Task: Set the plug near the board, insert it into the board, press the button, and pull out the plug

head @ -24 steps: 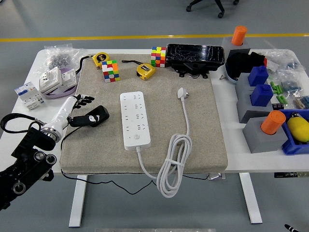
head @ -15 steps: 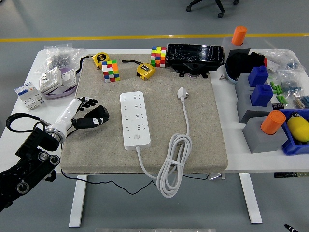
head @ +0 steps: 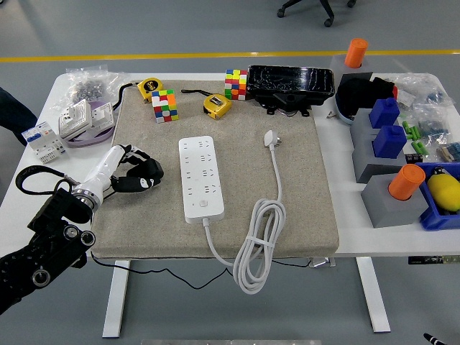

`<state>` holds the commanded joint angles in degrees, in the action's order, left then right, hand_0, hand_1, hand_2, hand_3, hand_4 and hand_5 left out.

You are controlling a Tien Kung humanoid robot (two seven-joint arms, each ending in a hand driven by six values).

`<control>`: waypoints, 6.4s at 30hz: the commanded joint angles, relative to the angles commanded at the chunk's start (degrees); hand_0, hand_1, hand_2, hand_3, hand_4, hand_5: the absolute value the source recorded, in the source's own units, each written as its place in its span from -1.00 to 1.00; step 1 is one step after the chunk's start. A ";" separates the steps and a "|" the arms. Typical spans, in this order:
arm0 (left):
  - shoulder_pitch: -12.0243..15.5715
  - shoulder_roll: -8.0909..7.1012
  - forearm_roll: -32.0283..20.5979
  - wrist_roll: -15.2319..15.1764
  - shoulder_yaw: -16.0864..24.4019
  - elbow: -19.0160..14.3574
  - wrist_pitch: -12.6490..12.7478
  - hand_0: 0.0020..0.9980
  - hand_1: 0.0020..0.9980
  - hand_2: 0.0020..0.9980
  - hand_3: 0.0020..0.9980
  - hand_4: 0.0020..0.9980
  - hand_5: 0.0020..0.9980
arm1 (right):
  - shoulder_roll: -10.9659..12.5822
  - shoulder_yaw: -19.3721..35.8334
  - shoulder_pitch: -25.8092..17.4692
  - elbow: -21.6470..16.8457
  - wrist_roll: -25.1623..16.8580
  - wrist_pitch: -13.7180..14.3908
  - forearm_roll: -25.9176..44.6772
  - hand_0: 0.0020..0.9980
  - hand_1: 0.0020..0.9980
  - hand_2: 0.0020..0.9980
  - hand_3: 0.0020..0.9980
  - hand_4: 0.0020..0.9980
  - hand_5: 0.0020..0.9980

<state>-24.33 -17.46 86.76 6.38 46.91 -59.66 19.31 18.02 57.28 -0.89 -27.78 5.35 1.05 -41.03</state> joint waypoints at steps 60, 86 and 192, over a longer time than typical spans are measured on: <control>-8.09 -2.17 2.03 -11.72 -8.67 0.35 -7.29 -0.07 -0.12 0.05 0.15 0.37 -1.00 | 0.50 -1.27 0.71 0.07 -0.01 0.01 0.25 0.35 0.36 0.36 0.13 0.85 0.03; -9.22 -2.04 3.20 -10.13 -10.13 1.37 -8.87 0.09 0.03 0.14 0.18 0.39 -1.00 | 0.49 -0.99 0.55 -0.01 -0.05 0.07 0.15 0.36 0.36 0.35 0.13 0.85 0.03; 0.68 -2.67 0.49 5.15 -2.20 -23.20 -14.23 0.52 0.56 0.54 0.50 0.57 -0.03 | 0.08 -0.38 -0.05 -0.20 -0.89 0.48 0.10 0.35 0.36 0.34 0.13 0.84 0.03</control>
<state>-23.65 -20.13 87.25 11.52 44.71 -82.86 5.08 18.10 56.90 -0.94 -27.98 4.46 1.53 -40.93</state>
